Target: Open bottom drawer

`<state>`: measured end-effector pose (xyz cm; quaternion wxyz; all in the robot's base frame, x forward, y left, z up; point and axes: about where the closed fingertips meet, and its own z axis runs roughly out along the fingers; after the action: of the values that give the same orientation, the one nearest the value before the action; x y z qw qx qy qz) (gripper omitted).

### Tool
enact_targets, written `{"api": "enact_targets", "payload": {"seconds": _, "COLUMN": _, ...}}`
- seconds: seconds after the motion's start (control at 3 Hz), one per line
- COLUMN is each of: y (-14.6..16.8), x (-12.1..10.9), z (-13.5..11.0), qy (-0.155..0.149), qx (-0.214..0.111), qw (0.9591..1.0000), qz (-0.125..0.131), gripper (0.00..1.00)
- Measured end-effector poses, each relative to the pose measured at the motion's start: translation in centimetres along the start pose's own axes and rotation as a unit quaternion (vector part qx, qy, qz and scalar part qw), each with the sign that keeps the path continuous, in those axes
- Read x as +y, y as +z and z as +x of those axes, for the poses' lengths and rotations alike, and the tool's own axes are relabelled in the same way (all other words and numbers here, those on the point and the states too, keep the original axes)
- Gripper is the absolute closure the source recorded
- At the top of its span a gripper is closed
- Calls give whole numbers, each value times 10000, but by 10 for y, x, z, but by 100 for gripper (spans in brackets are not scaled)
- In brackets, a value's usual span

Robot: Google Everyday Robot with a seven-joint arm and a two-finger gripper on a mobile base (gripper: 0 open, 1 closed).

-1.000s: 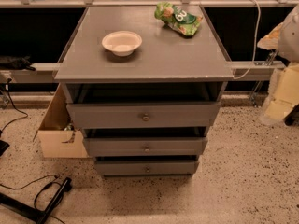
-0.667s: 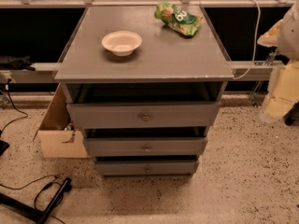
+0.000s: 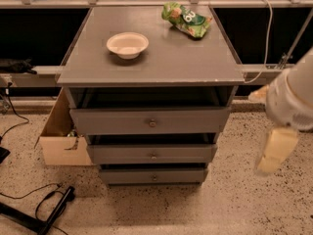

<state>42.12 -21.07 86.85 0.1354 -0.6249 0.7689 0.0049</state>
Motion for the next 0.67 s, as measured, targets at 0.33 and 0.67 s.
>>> {"api": "enact_targets", "payload": {"seconds": 0.33, "y": 62, "x": 24, "z": 21, "qy": 67, "qx": -298, "qw": 9995, "qz": -124, "gripper": 0}}
{"api": "enact_targets", "payload": {"seconds": 0.67, "y": 151, "x": 33, "z": 42, "qy": 154, "qx": -492, "qw": 9983, "qz": -265, "gripper": 0}}
